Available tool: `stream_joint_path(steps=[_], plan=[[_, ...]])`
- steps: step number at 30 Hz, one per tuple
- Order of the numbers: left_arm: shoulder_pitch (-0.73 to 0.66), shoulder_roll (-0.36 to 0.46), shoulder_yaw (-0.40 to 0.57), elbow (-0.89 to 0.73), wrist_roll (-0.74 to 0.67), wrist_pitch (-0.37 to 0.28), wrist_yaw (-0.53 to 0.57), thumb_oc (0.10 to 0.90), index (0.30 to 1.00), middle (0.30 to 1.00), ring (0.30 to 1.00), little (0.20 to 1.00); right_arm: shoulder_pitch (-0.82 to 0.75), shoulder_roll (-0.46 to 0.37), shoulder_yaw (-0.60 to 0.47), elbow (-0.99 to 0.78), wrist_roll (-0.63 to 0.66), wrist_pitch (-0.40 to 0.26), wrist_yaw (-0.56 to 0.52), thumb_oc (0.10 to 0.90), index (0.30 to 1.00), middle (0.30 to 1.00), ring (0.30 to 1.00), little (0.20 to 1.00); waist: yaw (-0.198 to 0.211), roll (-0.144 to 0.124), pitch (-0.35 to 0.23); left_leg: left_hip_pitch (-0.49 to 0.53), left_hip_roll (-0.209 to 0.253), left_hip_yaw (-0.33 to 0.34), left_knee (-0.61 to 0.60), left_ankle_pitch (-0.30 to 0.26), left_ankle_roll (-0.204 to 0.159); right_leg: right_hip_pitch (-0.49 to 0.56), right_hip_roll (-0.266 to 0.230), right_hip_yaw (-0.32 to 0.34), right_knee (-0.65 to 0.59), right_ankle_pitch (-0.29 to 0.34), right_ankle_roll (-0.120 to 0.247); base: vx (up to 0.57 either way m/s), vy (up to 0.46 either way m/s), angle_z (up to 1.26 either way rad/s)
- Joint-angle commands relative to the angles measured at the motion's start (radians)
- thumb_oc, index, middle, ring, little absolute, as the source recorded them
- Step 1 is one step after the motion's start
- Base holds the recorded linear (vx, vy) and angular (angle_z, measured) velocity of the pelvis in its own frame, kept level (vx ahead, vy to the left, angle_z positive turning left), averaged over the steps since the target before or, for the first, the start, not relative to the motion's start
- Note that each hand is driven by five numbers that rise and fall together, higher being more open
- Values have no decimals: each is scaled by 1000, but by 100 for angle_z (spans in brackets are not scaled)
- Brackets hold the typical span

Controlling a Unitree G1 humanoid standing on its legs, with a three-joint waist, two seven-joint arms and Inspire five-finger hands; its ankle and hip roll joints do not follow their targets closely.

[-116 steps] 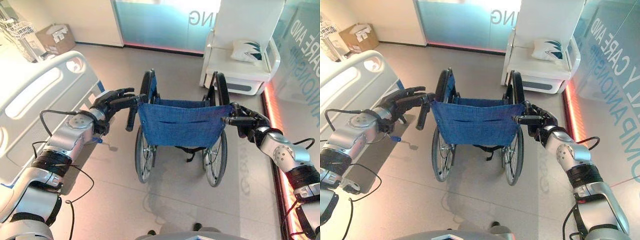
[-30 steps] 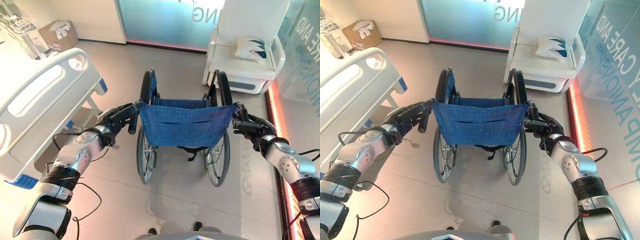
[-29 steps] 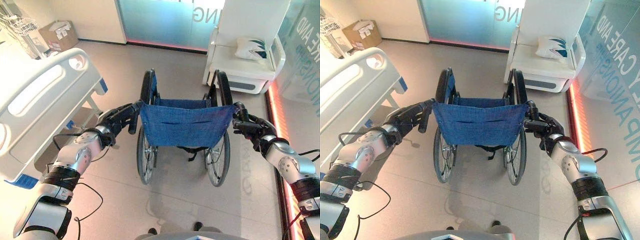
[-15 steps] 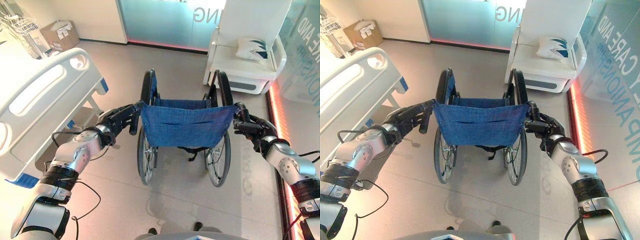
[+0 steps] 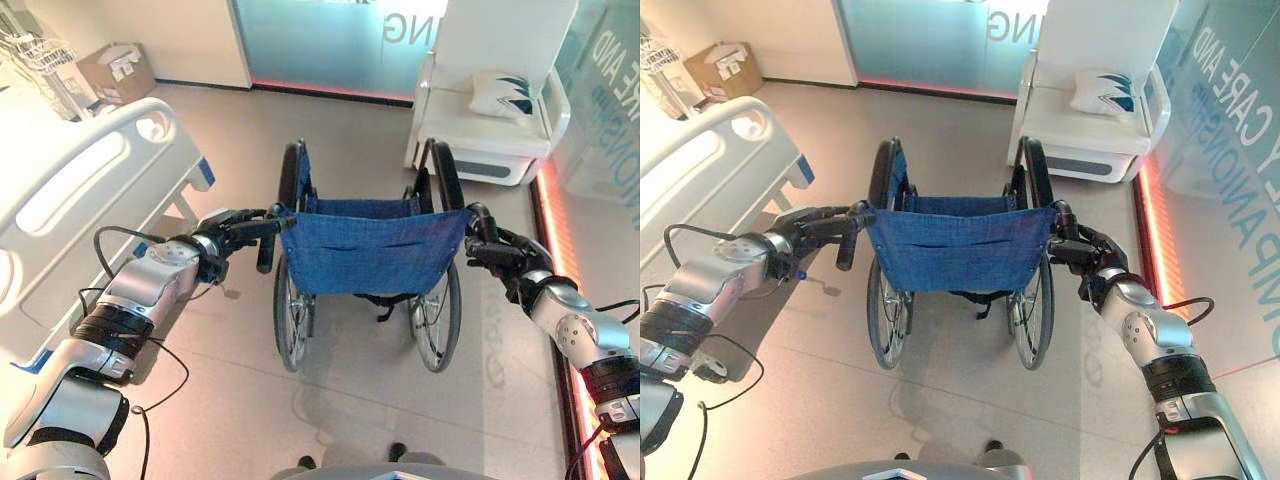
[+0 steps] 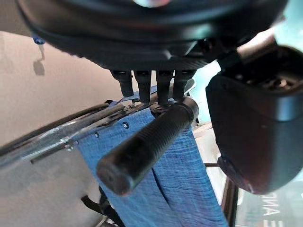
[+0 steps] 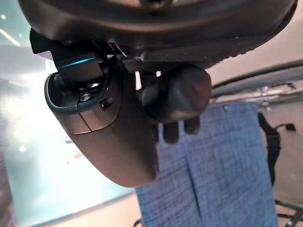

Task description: Push the wheelchair next to the bed

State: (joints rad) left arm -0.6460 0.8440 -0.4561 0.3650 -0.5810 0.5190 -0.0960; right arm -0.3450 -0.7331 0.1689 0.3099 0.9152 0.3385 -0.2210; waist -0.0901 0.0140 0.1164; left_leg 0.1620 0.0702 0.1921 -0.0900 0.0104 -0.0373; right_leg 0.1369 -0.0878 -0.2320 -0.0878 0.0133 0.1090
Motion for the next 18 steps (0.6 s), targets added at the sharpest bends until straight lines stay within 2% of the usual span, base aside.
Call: stream_joint_path(steps=[1, 4, 11, 14, 15, 16, 18], plan=[[-109, 1, -40, 65, 19, 22, -14, 800, 900, 900, 900, 900, -96, 17, 69, -56, 20, -98, 43, 400, 300, 300, 300, 300, 10, 0, -37, -37, -66, 52, 3, -2, 14, -32, 37, -31, 61, -8, -1, 0, 0, 0], [-114, -40, -61, 123, 38, 77, -25, 800, 900, 900, 900, 900, -100, 33, 72, -42, 6, -103, 55, 400, 300, 300, 300, 300, 2, 0, -34, -34, -65, 55, 3, -2, 16, -35, 37, -26, 64, -8, -1, 7, -2, -1], [-97, -117, -94, 221, 137, 130, -49, 800, 900, 900, 900, 900, -112, 54, 90, -44, 1, -99, 55, 400, 300, 300, 300, 300, -11, -4, -22, -34, -68, 54, 3, -3, 22, -46, 39, -9, 71, -7, 0, 0, 0, 0], [-93, -144, -100, 240, 135, 99, -32, 800, 900, 900, 900, 900, -115, 60, 98, -50, 5, -97, 51, 400, 300, 300, 300, 300, -18, -8, -15, -35, -67, 57, 5, -3, 24, -53, 39, 1, 76, -6, -1, 5, -6, -1], [-91, -161, -99, 243, 119, 47, -15, 800, 900, 900, 900, 900, -116, 65, 99, -52, 5, -92, 48, 400, 300, 300, 300, 300, -22, -10, -13, -34, -67, 59, 5, -4, 25, -56, 41, 7, 77, -5, -1, 20, -21, -4], [-90, -171, -98, 242, 101, 30, 8, 800, 900, 900, 900, 900, -114, 68, 99, -53, 4, -90, 49, 400, 300, 300, 300, 300, -24, -11, -11, -34, -66, 61, 5, -4, 25, -57, 42, 9, 77, -5, -2, 30, -24, -5], [-81, -198, -92, 234, 48, -50, 64, 800, 900, 900, 900, 900, -103, 80, 98, -53, -6, -92, 55, 400, 300, 300, 300, 300, -30, -14, -8, -32, -64, 68, 6, -5, 25, -57, 45, 17, 75, -4, -2, 25, -17, -6]])
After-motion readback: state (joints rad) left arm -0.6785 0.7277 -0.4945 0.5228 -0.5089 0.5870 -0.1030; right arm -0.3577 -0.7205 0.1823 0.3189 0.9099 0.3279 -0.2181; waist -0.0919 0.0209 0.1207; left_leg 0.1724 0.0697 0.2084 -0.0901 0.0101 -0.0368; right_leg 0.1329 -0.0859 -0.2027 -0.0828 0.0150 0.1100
